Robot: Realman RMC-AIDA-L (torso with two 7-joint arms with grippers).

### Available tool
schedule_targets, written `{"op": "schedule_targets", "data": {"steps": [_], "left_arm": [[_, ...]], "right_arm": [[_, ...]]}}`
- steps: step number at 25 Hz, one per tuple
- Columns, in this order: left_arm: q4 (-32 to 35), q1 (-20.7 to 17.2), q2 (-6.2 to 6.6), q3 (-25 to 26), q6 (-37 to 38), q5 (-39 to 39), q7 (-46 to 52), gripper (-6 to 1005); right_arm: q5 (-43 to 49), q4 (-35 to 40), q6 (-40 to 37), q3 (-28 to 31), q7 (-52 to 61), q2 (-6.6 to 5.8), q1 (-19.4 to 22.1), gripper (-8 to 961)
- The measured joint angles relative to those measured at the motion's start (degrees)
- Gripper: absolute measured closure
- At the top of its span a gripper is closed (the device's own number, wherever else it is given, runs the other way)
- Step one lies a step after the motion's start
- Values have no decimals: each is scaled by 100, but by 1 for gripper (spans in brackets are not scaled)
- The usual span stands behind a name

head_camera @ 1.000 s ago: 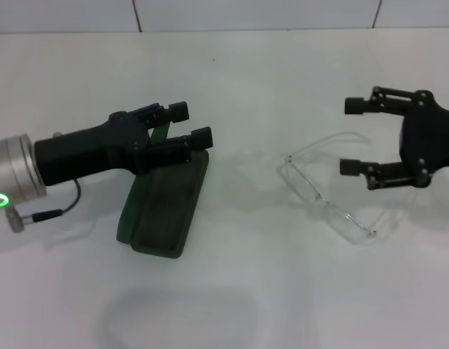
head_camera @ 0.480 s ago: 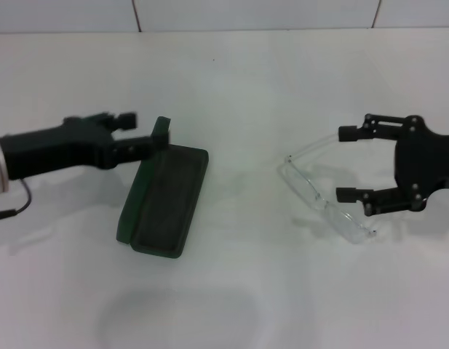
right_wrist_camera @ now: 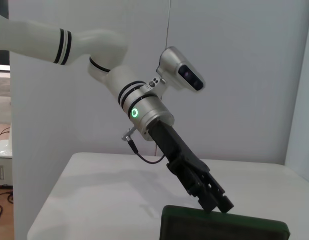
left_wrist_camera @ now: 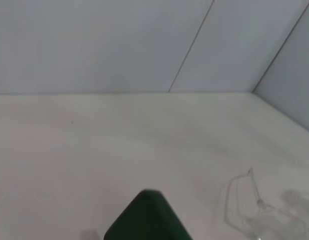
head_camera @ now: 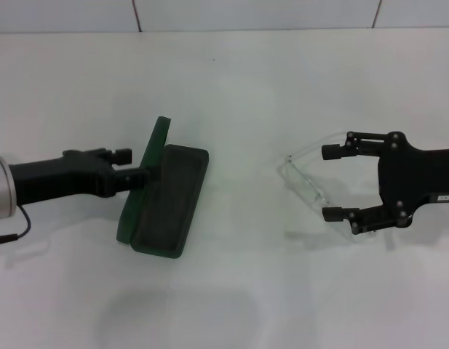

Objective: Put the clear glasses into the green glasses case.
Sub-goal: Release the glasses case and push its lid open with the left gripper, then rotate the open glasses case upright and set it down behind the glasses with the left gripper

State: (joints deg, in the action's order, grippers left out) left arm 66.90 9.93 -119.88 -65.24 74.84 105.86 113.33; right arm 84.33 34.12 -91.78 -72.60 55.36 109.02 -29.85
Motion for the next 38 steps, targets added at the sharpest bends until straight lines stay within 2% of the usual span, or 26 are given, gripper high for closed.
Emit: {"op": "schedule_targets", "data": {"steps": [5,10,14,21,29,38], "left_arm": [[-62,63,-3,-2,-58,173,90,170],[-132,104,-9,-65,-257,300,92,263],[-338,284,7,-219,-408,392,92,265],[-585,580,13,-188,-444,601,100,268],[-596,627,50,39,-445,608,34,435],[-580,742,94,72,-451,620,-221,739]], "right_arm": [[7,0,-3,-7,-28,40,27,104],[122,0,-7,-11,-35,121,23,105],[169,-1,-7,-16,-35,164,16,105],[172,-2,25,-10,-35,186,2,105],[172,-2,47,13,-91,189,36,106],[171,-2,-13,-11,-223,191,55,107]]}}
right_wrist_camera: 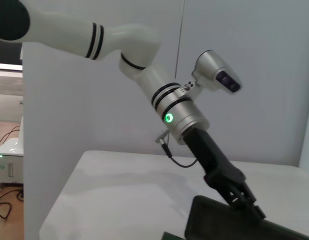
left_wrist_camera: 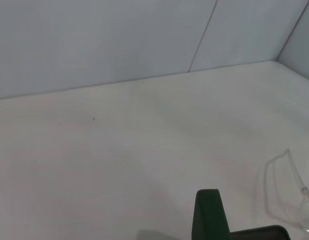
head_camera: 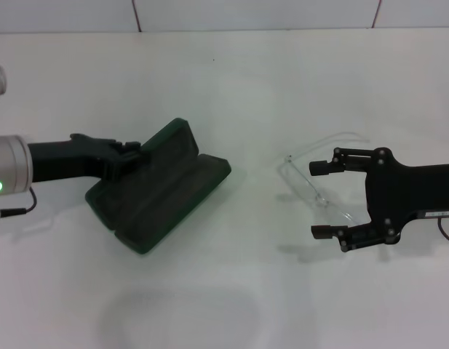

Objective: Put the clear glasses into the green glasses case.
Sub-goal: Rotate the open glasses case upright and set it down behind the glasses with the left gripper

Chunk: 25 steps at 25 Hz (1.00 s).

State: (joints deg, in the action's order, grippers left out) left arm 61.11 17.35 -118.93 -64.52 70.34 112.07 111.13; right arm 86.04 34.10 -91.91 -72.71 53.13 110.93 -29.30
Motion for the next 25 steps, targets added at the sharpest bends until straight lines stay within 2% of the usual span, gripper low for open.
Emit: {"op": "schedule_targets", "data": {"steps": [2,7,10,15,20,25], "left_arm": [[3,53,3,1,-1,0,-13,800],[5,301,3,2,-3,-3,-189,786],[-35,578,2,2,-4,2,-486,777],[-277,1206,1,-1,-191,5,-1239,763],[-933,1933,1,-17,-644,131,-1864,749],[-1471,2426,-49,-52,-867,230,-2624,734]], "right_arm": [[11,-6,-21,-2,-7,5,7,107],[120,-49,-119,-9,-100,41,56,107],[131,-41,-143,-13,-215,86,159,107],[134,-33,-149,-20,-250,147,247,108],[126,-40,-158,16,-233,178,391,108],[96,-14,-161,34,-248,218,513,109]]}}
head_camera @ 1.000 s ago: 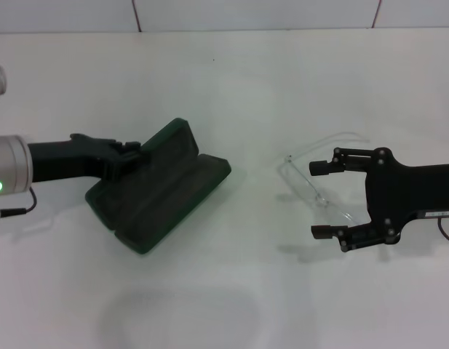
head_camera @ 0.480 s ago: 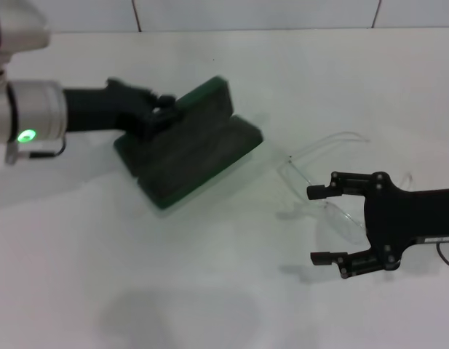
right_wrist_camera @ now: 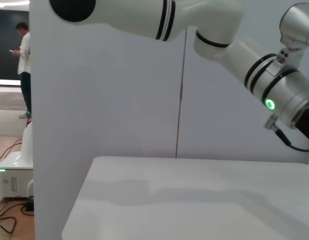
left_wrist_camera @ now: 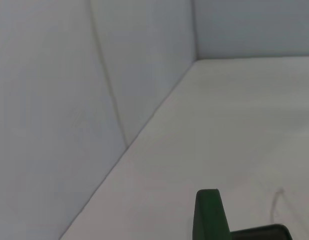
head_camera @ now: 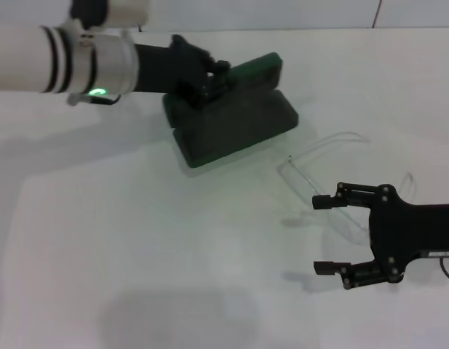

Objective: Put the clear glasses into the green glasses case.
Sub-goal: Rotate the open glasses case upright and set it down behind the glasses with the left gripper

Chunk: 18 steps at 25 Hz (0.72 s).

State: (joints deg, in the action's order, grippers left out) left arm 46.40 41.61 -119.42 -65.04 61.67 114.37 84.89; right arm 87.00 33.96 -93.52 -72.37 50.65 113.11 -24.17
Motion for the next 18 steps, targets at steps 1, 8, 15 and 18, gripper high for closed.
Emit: {"op": "schedule_targets", "data": {"steps": [1,8,15,18], "left_arm": [[-132,122,-13,-10,-13,10,-125,731],[-354,444,-37,-727,-18,-18,-275,712],[-318,498,-43,-1303,-59,-23,-283,692],[-312,498,-45,-1449,-64,-25,-283,683]], "right_arm": [[-1,0,0,3,-1,3,10,109],[-4,-23,51,22,-19,9,65,109],[18,-50,61,169,-90,1,83,110],[20,-50,62,171,-91,-13,84,110]]}}
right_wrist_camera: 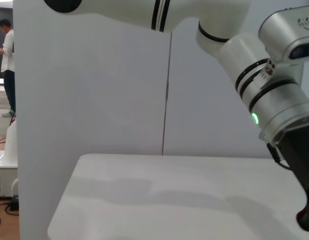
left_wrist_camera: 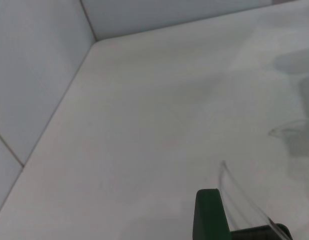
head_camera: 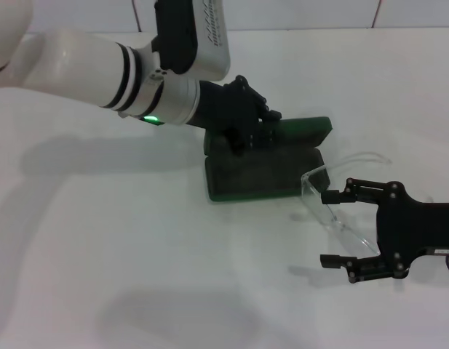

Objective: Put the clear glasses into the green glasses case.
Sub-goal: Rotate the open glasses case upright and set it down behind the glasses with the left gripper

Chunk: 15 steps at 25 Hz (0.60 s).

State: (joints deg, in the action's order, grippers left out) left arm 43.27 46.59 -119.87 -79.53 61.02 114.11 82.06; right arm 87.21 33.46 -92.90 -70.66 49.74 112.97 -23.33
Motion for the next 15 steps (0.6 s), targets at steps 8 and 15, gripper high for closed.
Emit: {"op": "schedule_targets", "data": {"steps": [8,15], "left_arm": [[153,-74,-29,-173,-31,-172,123,660],[1168,-814,-29,-350,-55,-765,127,600]], "right_arm": [[5,0,-27,5,23,-31,36,111],[17,8,-65,88,72,-55,114,111]]}}
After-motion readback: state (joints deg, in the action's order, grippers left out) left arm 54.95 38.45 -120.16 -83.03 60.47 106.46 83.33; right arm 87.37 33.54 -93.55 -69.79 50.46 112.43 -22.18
